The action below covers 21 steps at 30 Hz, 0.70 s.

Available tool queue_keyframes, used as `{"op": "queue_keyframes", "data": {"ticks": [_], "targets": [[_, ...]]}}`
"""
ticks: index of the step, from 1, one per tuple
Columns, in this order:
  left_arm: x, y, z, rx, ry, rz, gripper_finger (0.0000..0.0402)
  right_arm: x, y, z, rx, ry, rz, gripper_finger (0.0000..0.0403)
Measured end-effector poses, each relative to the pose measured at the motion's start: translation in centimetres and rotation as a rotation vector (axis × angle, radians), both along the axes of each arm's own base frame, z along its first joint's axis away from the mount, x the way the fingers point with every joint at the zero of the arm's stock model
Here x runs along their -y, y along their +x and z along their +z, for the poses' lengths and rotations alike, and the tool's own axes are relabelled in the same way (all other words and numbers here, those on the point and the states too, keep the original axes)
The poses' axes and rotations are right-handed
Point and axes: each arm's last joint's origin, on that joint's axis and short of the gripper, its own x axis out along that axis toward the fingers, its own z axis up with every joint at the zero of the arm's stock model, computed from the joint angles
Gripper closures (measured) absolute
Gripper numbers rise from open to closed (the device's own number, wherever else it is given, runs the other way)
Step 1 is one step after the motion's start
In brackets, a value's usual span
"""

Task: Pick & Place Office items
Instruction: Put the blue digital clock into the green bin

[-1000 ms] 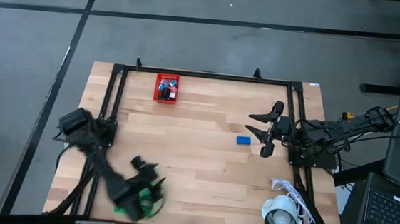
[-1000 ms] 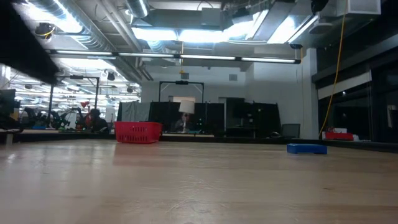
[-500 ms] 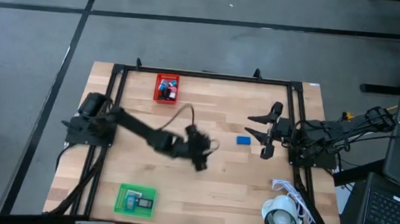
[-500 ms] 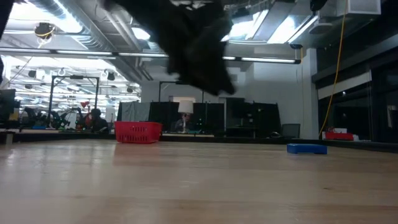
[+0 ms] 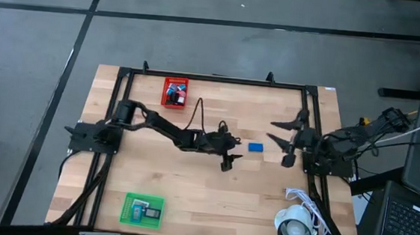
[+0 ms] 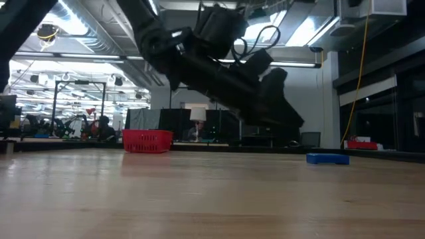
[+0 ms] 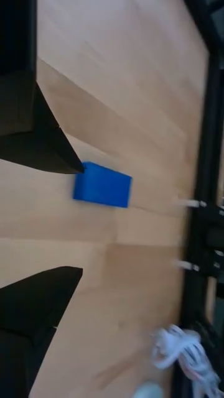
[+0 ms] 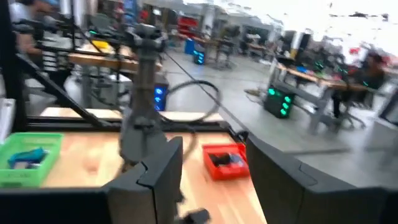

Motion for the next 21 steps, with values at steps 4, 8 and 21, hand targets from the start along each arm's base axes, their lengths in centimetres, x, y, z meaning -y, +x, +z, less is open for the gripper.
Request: {"op": "queue_keyframes", "data": {"ticks": [4,8,21], "targets": [[-0.1,0.4,-0.2,0.076,0.024,-0.011,0.0154,0.1,-2.2,0.1,0.030,0.042,0.019,0.0220],[-0.9,0.7,0.3,0.109,0.056,-0.016,0.0155,0.2,-3.6,-0.4,0.050,0.038,0.060,0.0220],[-3.8,1.6,1.3,0.075,0.065,-0.005,0.0155,-0.6,-5.1,-1.5,0.009,0.020,0.328,0.0220]]}}
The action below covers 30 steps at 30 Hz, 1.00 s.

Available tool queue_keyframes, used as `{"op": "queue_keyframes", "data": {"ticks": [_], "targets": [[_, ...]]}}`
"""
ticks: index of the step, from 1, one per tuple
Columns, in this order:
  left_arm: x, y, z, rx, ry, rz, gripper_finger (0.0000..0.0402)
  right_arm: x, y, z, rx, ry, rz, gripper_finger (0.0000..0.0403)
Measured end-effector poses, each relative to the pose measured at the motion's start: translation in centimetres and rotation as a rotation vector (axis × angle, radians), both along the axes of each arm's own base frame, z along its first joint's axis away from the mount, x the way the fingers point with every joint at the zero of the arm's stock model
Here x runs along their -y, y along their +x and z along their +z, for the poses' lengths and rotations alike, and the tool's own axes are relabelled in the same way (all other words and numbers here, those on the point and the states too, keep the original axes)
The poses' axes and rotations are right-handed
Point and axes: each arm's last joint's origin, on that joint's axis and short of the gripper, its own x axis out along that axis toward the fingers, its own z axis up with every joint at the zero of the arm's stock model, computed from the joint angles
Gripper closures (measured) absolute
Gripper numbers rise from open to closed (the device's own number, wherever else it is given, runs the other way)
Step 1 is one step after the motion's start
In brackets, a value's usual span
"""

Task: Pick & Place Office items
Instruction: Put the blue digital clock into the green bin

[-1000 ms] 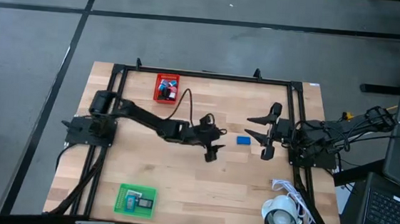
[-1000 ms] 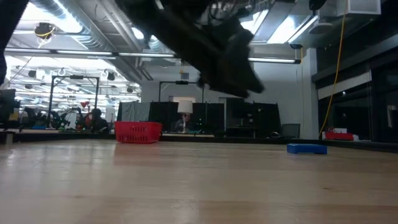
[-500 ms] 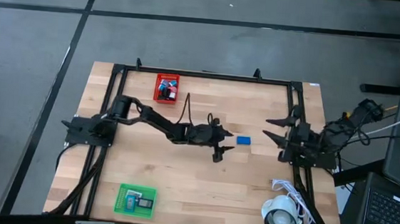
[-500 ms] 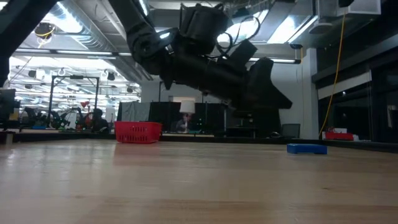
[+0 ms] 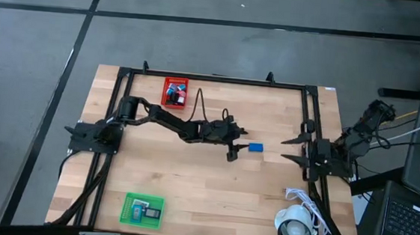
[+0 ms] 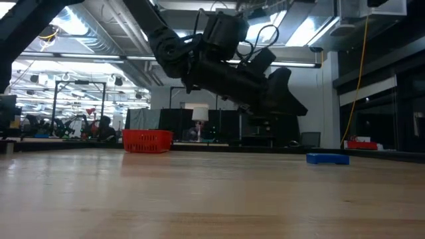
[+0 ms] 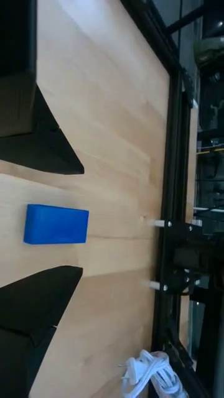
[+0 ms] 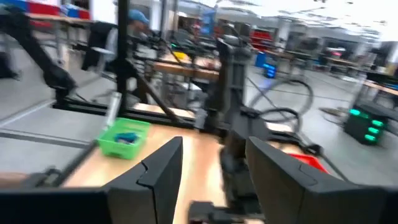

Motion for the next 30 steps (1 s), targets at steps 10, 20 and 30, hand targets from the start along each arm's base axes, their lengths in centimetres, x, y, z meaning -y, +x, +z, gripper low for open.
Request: {"op": "queue_keyframes", "data": {"ticks": [10,20,30], "targets": [[-0.8,3.4,-3.4,-0.038,-0.025,-0.036,0.0155,-0.2,0.0,0.2,0.015,-0.004,0.010,0.0220],[-1.0,7.8,-7.7,-0.138,-0.042,-0.032,0.0155,-0.2,0.0,0.0,-0.003,0.004,0.010,0.0220],[-1.1,7.8,-8.6,-0.145,-0.114,-0.028,0.0252,-0.2,0.0,0.0,-0.004,0.004,0.010,0.0220]]}}
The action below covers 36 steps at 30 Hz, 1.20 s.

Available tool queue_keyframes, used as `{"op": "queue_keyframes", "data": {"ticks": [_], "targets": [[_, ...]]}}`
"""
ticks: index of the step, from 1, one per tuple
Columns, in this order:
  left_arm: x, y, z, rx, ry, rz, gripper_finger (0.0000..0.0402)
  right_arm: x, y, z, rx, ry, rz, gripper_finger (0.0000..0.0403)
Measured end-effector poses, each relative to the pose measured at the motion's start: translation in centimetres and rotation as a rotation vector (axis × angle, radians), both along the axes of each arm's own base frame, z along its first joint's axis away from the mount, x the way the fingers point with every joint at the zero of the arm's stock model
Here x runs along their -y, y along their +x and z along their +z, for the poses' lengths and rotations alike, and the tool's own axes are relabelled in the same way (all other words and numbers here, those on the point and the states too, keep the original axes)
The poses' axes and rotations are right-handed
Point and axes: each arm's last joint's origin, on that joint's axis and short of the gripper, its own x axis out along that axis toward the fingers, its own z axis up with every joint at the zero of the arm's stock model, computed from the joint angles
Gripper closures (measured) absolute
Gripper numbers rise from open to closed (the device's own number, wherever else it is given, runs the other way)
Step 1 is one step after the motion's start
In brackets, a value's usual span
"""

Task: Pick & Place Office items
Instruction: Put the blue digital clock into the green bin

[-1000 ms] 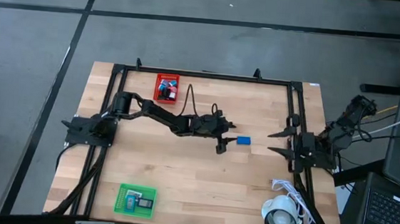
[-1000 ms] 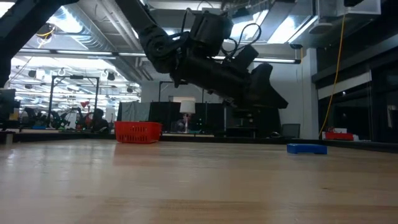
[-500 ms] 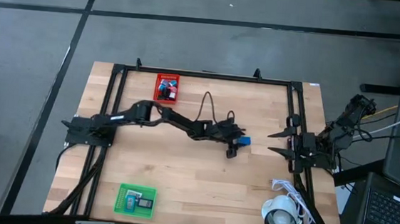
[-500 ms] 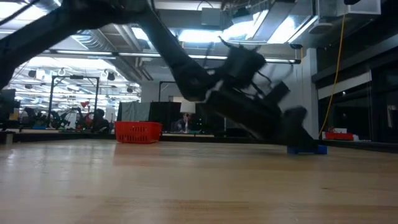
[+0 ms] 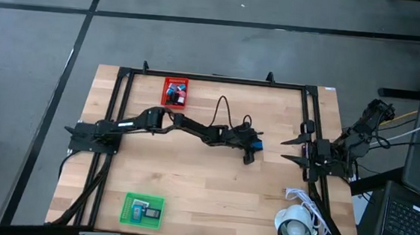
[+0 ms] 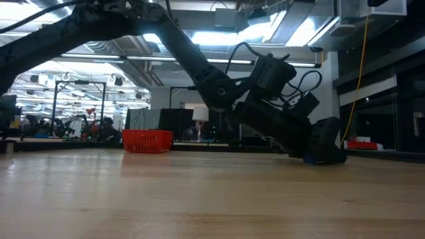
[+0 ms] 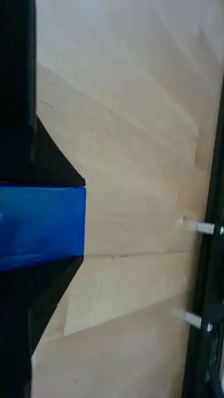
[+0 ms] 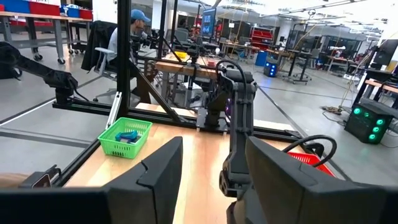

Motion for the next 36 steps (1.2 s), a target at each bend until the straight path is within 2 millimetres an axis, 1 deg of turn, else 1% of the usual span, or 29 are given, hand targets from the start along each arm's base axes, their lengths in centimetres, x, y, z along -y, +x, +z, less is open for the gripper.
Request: {"op": "queue_keyframes", "data": {"ticks": [3,5,7,8,11,13,15,17,20,21,22,25,28,29,30,33,36], "targets": [[-0.1,-0.1,1.9,0.013,-0.021,-0.039,0.0252,0.0,0.0,0.0,0.000,-0.001,0.000,0.0220],[-0.2,-0.2,3.4,0.035,-0.059,-0.121,0.0252,0.0,0.0,0.0,0.000,-0.001,0.000,0.0220],[-0.1,-0.1,5.5,0.101,-0.075,-0.214,0.0252,0.0,0.0,0.0,0.000,-0.004,0.000,0.0220],[0.0,-0.1,7.1,0.136,-0.074,-0.255,0.0252,0.0,0.0,0.0,0.000,-0.004,0.000,0.0220],[0.0,-0.9,13.4,0.224,-0.030,-0.350,0.0252,0.0,0.0,0.0,-0.003,-0.006,0.006,0.0220],[0.1,-1.9,16.3,0.197,0.011,-0.389,0.0252,0.0,0.0,-0.1,-0.006,-0.009,0.008,0.0220],[0.8,-3.2,17.6,0.091,0.045,-0.427,0.0252,0.0,0.0,-0.1,-0.006,-0.008,0.015,0.0220],[2.0,-4.6,19.1,-0.004,0.078,-0.455,0.0252,-0.1,0.0,-0.1,-0.006,-0.006,0.036,0.0220],[4.1,-7.0,22.7,-0.064,0.141,-0.423,0.0252,-0.1,0.0,-0.1,-0.006,-0.004,0.045,0.0220],[4.9,-7.8,23.4,-0.075,0.156,-0.418,0.0252,-0.1,0.0,-0.1,-0.006,-0.004,0.045,0.0220],[5.8,-8.5,23.7,-0.093,0.165,-0.416,0.0252,-0.1,0.0,-0.1,-0.006,-0.004,0.045,0.0220],[8.5,-10.4,23.7,-0.138,0.174,-0.394,0.0252,-0.2,0.0,-0.1,-0.006,-0.002,0.061,0.0220],[11.6,-12.8,24.7,-0.113,0.196,-0.345,0.0252,-0.2,0.0,0.0,0.001,0.007,0.066,0.0220],[12.6,-13.6,24.6,-0.123,0.201,-0.325,0.0252,-0.2,0.0,0.1,0.003,0.010,0.073,0.0220],[13.6,-14.4,24.2,-0.133,0.197,-0.310,0.0252,-0.2,0.0,0.1,0.004,0.011,0.084,0.0220],[16.3,-16.8,22.2,-0.190,0.187,-0.259,0.0252,-0.3,0.0,0.1,0.004,0.011,0.090,0.0220],[18.8,-19.4,21.7,-0.174,0.140,-0.192,0.0252,-0.4,0.1,0.1,0.004,0.011,0.090,0.0220]]}}
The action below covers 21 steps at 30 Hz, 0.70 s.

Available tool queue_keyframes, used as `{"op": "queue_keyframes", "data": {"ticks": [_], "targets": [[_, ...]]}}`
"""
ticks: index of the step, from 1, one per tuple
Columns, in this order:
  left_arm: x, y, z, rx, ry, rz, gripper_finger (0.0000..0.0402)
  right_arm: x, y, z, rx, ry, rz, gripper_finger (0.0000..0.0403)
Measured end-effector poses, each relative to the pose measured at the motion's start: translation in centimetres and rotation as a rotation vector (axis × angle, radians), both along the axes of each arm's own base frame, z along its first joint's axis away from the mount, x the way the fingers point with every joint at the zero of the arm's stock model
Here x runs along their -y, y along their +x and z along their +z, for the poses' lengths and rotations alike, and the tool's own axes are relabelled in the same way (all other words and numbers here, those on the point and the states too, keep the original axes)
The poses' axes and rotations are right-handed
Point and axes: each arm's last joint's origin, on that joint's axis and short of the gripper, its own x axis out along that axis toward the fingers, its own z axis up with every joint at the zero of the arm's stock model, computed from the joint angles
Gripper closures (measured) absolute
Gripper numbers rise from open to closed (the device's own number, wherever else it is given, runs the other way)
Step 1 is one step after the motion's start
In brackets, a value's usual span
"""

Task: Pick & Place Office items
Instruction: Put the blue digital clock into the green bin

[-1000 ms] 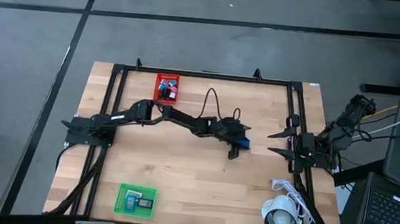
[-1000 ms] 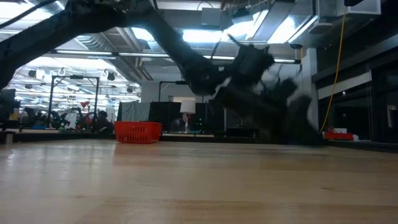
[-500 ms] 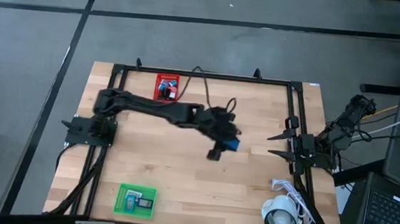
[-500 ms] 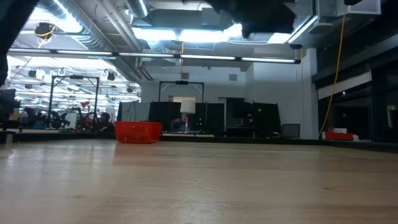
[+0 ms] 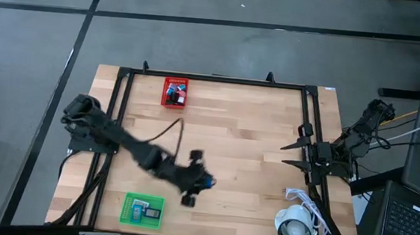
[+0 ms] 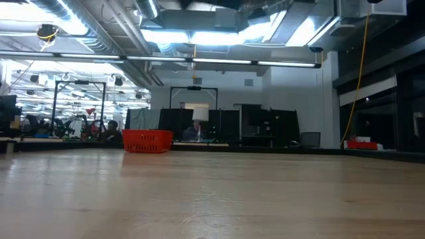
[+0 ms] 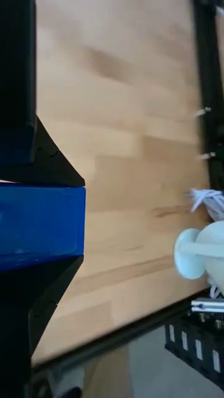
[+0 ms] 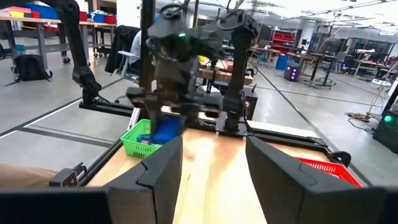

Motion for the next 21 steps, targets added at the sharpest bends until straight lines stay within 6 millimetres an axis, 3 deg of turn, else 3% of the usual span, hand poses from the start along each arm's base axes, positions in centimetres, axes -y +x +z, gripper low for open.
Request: {"op": "queue_keyframes", "data": {"ticks": [5,13,17,21], "targets": [[4.4,-4.2,-2.1,-0.002,-0.044,0.109,0.0252,-0.1,0.1,0.0,0.002,0.002,-0.001,0.0220],[10.0,-10.4,-2.4,0.229,0.017,0.262,0.0252,-0.3,0.3,0.0,0.005,-0.004,0.000,0.0220],[10.7,-11.7,-2.3,0.277,0.128,0.258,0.0252,-0.4,0.3,0.0,0.006,-0.012,0.040,0.0220],[9.8,-10.8,-2.5,0.248,0.182,0.259,0.0252,-0.5,0.3,0.0,0.006,-0.011,0.075,0.0220]]}}
